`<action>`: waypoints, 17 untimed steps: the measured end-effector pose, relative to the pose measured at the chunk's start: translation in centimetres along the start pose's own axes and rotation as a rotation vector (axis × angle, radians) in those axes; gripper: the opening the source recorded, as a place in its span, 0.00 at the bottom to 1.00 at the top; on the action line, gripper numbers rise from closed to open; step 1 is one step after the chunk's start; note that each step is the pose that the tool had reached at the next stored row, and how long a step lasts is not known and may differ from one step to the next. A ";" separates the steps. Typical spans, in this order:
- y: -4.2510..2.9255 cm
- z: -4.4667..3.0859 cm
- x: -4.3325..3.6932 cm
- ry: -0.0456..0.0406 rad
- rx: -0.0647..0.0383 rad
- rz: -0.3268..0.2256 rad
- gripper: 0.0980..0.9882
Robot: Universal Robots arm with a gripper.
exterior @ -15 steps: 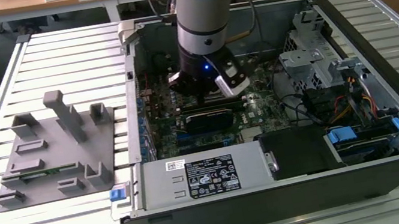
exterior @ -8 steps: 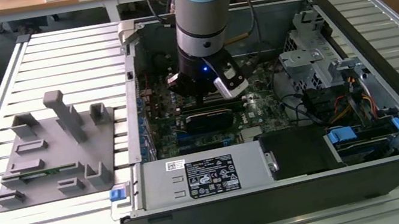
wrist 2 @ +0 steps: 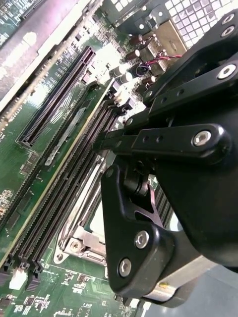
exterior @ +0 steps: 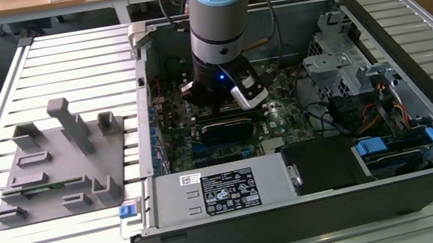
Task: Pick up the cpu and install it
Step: 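Install the second cpu locking lever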
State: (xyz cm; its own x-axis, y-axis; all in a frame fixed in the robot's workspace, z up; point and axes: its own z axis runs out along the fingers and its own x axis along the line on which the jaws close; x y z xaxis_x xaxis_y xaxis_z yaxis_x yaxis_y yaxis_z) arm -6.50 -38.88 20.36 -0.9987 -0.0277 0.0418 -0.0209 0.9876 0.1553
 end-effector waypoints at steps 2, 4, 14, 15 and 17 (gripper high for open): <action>0.07 0.04 0.04 0.0001 0.000 0.000 0.03; 0.20 0.09 0.06 0.0001 0.000 0.000 0.03; 0.54 0.44 0.14 0.0001 0.000 0.000 0.03; 0.62 0.48 0.14 0.0001 0.000 0.000 0.03; 0.76 0.52 0.15 0.0000 0.000 0.000 0.03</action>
State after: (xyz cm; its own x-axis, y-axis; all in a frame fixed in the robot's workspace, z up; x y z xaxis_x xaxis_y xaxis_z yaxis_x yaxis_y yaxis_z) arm -6.69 -38.05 19.98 -0.9987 -0.0276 0.0418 -0.0208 0.9876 0.1554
